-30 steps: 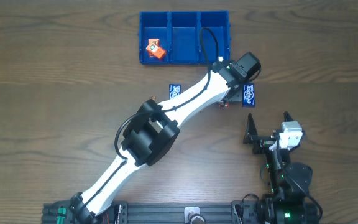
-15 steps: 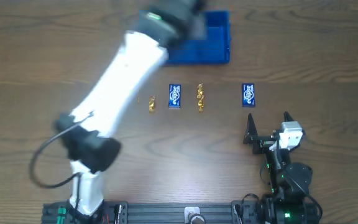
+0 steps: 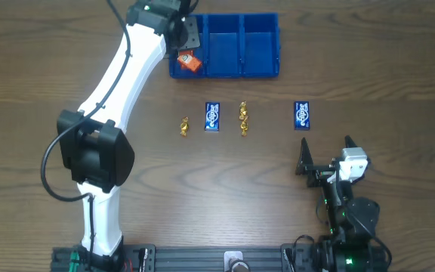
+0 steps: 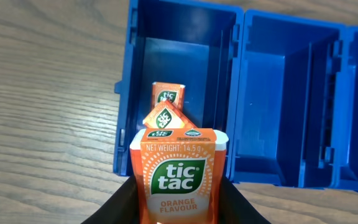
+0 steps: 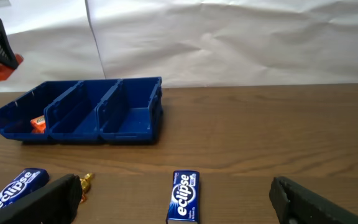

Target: Sort Candies Into Trays

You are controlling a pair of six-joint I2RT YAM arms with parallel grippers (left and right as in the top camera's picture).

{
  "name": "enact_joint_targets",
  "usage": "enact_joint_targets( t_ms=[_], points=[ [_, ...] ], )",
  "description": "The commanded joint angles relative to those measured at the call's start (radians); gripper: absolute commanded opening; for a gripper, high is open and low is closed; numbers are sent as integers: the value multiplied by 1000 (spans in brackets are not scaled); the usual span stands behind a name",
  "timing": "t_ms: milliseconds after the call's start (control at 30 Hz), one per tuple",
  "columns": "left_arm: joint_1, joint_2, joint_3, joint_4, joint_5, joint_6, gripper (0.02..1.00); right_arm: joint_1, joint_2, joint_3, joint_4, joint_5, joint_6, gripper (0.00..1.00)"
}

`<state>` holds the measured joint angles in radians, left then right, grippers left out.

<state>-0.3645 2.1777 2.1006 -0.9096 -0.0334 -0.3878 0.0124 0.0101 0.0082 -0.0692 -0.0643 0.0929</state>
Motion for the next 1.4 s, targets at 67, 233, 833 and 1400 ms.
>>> enact_joint_targets(
  t_ms=[67, 233, 833, 1400],
  points=[
    [2, 61, 2, 21, 12, 19, 215, 3, -7, 0, -7, -5, -12, 1000],
    [2, 87, 2, 59, 12, 23, 244, 3, -7, 0, -8, -5, -12, 1000],
    [-15, -64, -2, 89, -28, 14, 1000, 3, -7, 0, -7, -5, -13, 1000],
    [215, -1473, -1249, 653, -17, 345, 1000, 3, -7, 0, -8, -5, -12, 1000]
  ],
)
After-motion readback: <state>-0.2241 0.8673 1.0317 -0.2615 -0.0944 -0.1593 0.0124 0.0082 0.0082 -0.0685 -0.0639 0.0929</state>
